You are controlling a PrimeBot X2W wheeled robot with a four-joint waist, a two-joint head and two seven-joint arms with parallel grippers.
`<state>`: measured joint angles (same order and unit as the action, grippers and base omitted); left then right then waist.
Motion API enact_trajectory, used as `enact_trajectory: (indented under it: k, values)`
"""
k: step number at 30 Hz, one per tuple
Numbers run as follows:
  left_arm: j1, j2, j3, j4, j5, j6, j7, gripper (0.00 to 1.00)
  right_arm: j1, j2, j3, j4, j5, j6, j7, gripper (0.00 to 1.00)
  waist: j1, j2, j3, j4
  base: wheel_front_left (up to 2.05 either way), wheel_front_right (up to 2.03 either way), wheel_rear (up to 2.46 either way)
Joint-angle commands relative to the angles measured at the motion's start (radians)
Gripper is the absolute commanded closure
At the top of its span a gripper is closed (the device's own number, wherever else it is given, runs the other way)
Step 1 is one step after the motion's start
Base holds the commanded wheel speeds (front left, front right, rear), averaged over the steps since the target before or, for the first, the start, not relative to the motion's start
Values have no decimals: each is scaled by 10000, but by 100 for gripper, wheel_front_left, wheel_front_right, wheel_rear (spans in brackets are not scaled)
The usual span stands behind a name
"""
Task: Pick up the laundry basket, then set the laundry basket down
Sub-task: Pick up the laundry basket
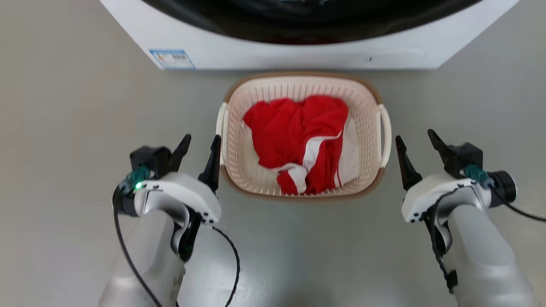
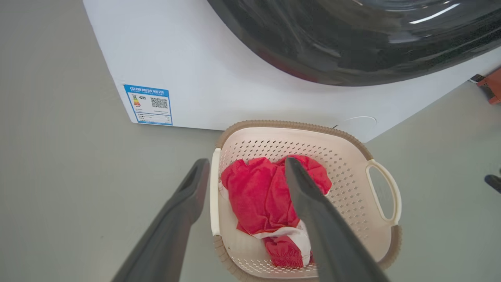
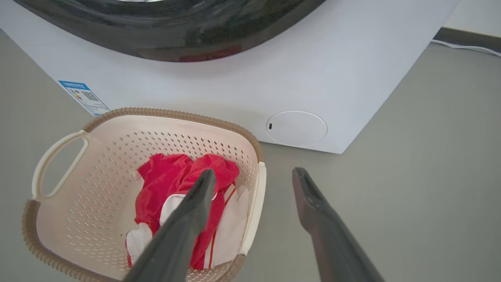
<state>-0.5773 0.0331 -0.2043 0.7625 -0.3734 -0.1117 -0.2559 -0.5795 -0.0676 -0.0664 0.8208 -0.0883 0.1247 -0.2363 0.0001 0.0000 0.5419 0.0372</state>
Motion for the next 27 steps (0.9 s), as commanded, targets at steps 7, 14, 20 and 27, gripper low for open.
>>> enact_trajectory:
  k: [7, 14, 20, 27]
  values:
    - [-1221, 171, -99, 747, -62, -54, -59, 0, -1081, 18, 173, 992, -165, 60, 123, 0, 0, 0, 1256, 25, 0, 0, 0]
    - [-1964, 171, -291, 1119, -100, -22, -59, 0, -1835, 6, 104, 1533, -321, 60, -62, 0, 0, 0, 2028, -61, 0, 0, 0]
    - [-2377, 171, -366, 1378, -43, 13, -59, 0, -2238, 25, 13, 1756, -426, 60, -163, 0, 0, 0, 2433, -90, 0, 0, 0]
    - [-2778, 171, -263, 1694, -131, 156, -59, 0, -2495, 60, -93, 1909, -532, 60, -231, 0, -1, 0, 2731, -47, 0, 0, 0]
